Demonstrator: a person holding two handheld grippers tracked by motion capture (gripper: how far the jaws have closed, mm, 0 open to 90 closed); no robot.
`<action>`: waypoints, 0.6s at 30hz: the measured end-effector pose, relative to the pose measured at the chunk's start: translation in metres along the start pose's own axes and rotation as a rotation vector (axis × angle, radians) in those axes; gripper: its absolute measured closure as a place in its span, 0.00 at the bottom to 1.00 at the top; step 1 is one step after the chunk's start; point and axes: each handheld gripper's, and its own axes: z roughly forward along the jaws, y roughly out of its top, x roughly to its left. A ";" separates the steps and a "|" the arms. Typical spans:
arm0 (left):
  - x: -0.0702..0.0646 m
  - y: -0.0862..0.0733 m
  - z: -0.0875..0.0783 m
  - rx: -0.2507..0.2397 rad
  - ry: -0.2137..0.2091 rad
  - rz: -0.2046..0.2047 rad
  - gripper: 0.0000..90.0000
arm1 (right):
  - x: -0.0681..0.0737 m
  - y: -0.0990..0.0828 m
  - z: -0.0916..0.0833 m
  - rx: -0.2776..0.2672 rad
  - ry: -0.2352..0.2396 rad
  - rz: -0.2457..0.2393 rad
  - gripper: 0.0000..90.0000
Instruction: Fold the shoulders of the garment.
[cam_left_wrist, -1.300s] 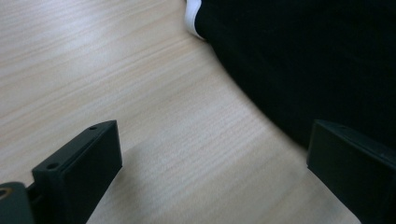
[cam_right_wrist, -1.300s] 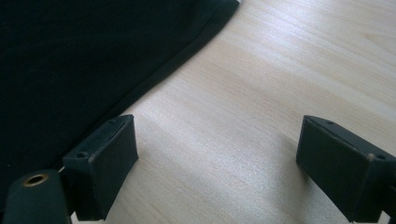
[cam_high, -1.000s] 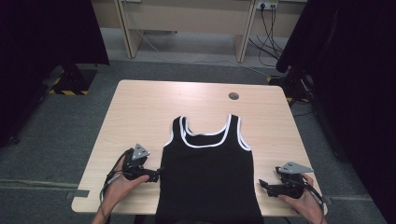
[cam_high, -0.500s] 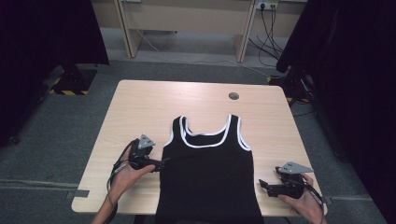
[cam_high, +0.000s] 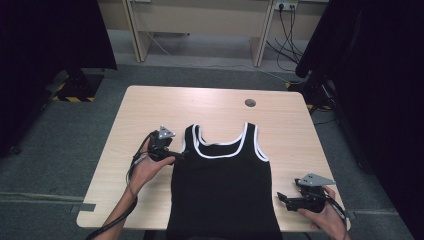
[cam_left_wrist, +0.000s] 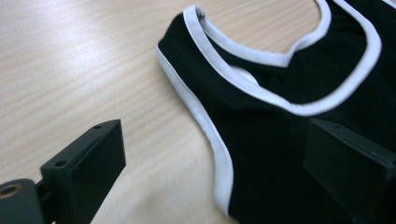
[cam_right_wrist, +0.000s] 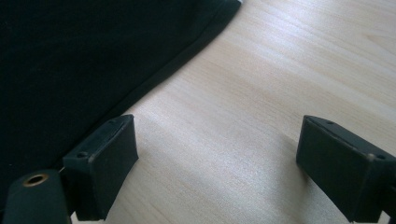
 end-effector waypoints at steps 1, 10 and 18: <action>0.000 0.002 0.003 0.002 0.002 -0.002 0.06 | 0.000 0.000 0.000 0.000 0.000 0.000 0.14; 0.002 0.020 0.030 0.008 0.001 0.014 0.11 | 0.000 0.000 0.000 0.000 0.001 0.000 0.14; 0.010 0.032 0.047 0.009 0.013 0.011 0.17 | 0.000 0.000 0.000 0.001 0.004 -0.001 0.14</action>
